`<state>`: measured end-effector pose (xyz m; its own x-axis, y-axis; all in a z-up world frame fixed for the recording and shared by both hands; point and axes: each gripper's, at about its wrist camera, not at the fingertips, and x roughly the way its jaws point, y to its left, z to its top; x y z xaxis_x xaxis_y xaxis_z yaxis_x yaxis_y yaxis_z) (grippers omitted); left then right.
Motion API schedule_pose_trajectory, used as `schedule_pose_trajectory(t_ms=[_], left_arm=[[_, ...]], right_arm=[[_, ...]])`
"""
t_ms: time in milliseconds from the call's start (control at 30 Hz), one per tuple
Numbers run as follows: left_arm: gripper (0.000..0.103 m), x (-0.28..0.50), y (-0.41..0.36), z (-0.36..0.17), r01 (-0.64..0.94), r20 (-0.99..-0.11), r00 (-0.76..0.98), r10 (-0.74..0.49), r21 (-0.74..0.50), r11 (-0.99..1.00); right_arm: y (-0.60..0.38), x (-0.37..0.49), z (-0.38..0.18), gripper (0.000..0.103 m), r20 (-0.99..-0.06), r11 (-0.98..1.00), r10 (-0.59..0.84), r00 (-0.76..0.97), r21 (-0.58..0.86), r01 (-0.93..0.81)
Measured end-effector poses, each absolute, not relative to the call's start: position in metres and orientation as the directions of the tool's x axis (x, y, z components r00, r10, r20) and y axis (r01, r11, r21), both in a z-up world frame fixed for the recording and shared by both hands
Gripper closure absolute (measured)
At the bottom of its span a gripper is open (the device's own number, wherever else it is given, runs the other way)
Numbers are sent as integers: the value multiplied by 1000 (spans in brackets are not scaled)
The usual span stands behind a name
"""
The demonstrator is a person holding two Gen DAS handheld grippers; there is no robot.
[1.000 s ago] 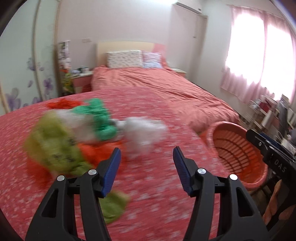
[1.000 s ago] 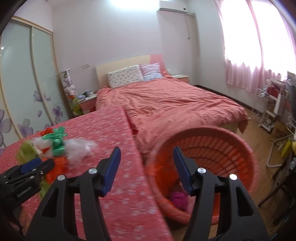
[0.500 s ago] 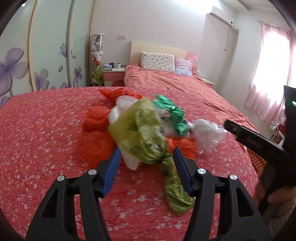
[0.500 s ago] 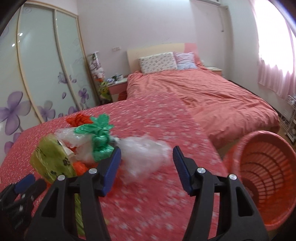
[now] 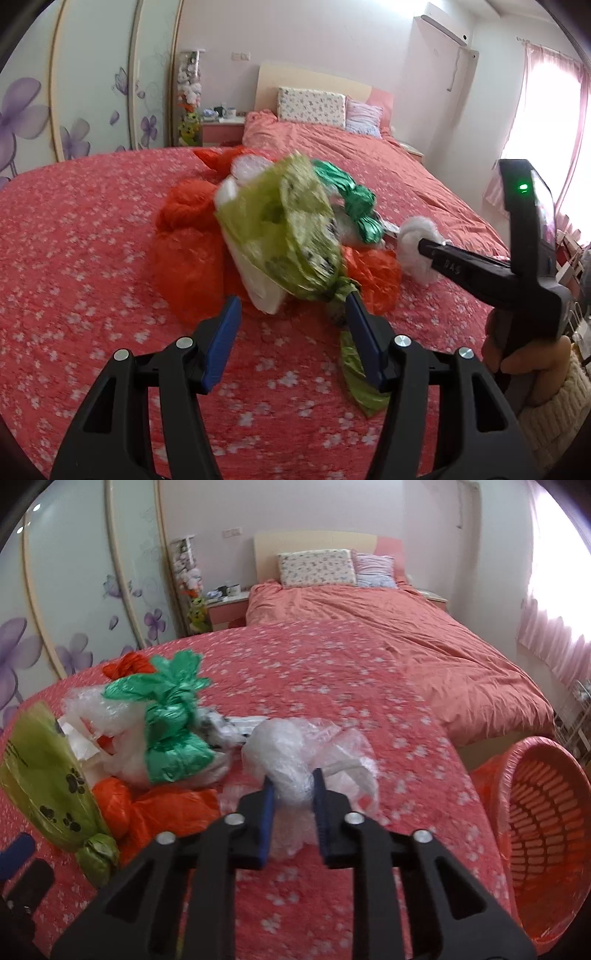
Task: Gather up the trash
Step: 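Grasp the balled clear bag with the right tool while the left tool grasps the green paw-print bag, then carry both bags over the orange basket and open both tools to drop them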
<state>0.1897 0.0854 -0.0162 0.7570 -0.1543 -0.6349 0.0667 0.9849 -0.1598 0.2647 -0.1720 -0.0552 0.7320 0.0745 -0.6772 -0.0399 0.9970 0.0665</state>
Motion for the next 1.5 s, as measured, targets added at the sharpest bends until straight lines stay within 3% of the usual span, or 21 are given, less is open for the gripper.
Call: schedule_pose_trajectory(t_ms=[200,533,567,667,1067,1500], left_arm=[[47,197,63,-20,95,-655,733,-185,-171,981],[73,214,46,-35,45,-712,686,-149,-162,986],[81,215,48,-37,47,-719,676,-162,-177,983],[85,211,52,-33,56,-708,683,-180,-195,979],[86,184,43,17,128,-621,754,-215,-182,975],[86,183,-22,41,269,-583,751,-309,-158,950]], right_arm=[[-205,235,-42,88,-632,992,75,771,124,6],[-227,211,-36,88,-618,991,69,784,132,17],[-228,209,-36,88,-616,991,69,785,134,18],[-233,203,-35,88,-613,990,70,787,140,21],[-250,171,-12,88,-563,987,66,824,156,28],[-291,125,11,88,-497,981,14,868,173,83]])
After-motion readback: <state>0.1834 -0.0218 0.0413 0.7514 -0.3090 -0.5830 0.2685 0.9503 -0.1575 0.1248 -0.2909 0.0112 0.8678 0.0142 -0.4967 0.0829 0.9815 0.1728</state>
